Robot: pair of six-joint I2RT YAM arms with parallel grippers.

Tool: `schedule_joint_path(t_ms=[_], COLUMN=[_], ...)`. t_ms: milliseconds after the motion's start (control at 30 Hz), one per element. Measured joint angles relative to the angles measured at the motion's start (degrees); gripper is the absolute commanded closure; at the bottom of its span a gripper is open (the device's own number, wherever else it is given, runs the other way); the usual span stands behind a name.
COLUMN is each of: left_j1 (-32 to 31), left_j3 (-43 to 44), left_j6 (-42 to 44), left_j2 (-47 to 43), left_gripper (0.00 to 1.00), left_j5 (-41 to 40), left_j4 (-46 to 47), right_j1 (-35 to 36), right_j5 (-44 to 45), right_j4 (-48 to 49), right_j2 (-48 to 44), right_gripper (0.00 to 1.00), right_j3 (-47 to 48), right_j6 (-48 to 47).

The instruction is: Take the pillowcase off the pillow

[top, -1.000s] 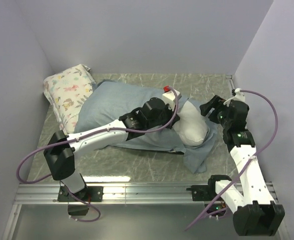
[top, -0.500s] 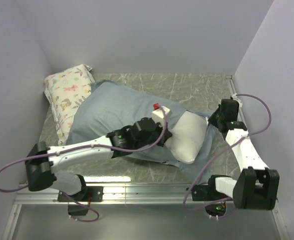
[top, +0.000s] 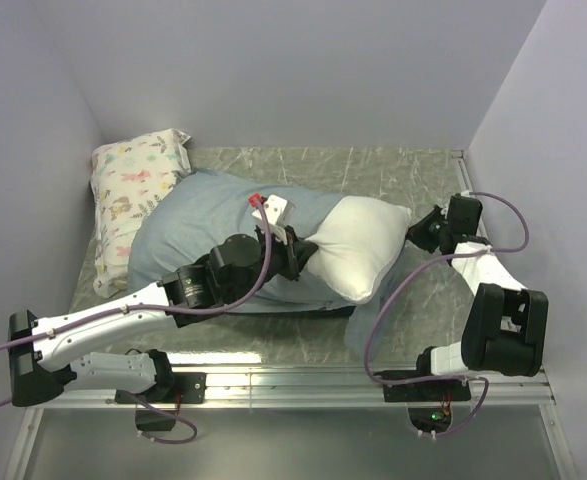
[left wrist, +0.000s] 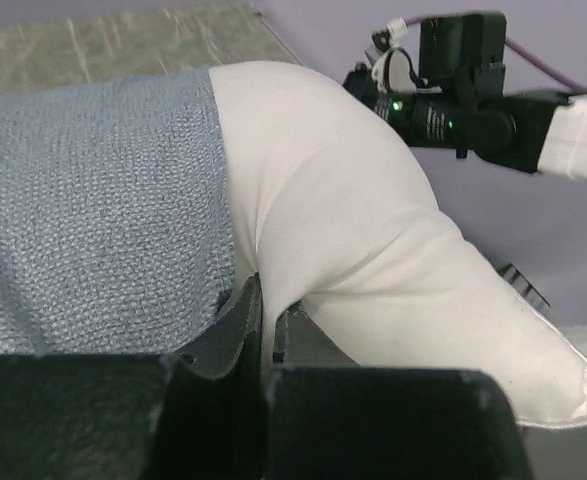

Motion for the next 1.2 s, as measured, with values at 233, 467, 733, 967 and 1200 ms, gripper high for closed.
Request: schedule_joint_path(t_ms=[233, 467, 733, 967, 1200], left_j1=[0.3, 2.3, 5.0, 5.7, 5.9], left_j3=[15.4, 34.3, 42.2, 42.5, 37.5], left_j6=[4.9, 9.1, 8.5, 6.9, 4.3], left_j2=[10.4, 27.7, 37.0, 40.4, 40.6], left_gripper=[1.00, 1.00, 0.99, 1.00, 1.00], left_j5=[-7.7, -10.7, -8.5, -5.3, -1.0], left_j4=[1.3, 2.3, 2.1, 2.3, 5.8], right_j1=[0.1, 4.5, 9.3, 13.2, 17.9], right_j5=[-8.3, -8.2, -0.5, 2.7, 7.8], right_j4=[10.4, 10.0, 6.4, -4.3, -15.5], right_j2=[-2.4, -12.1, -25.3, -40.3, -50.2], right_gripper=[0.89, 0.85, 0.53, 0.41, 0.34], right_j3=[-3.1, -4.5, -11.7, -14.4, -13.0], right_j6=[3.7, 3.8, 6.4, 10.8, 10.9])
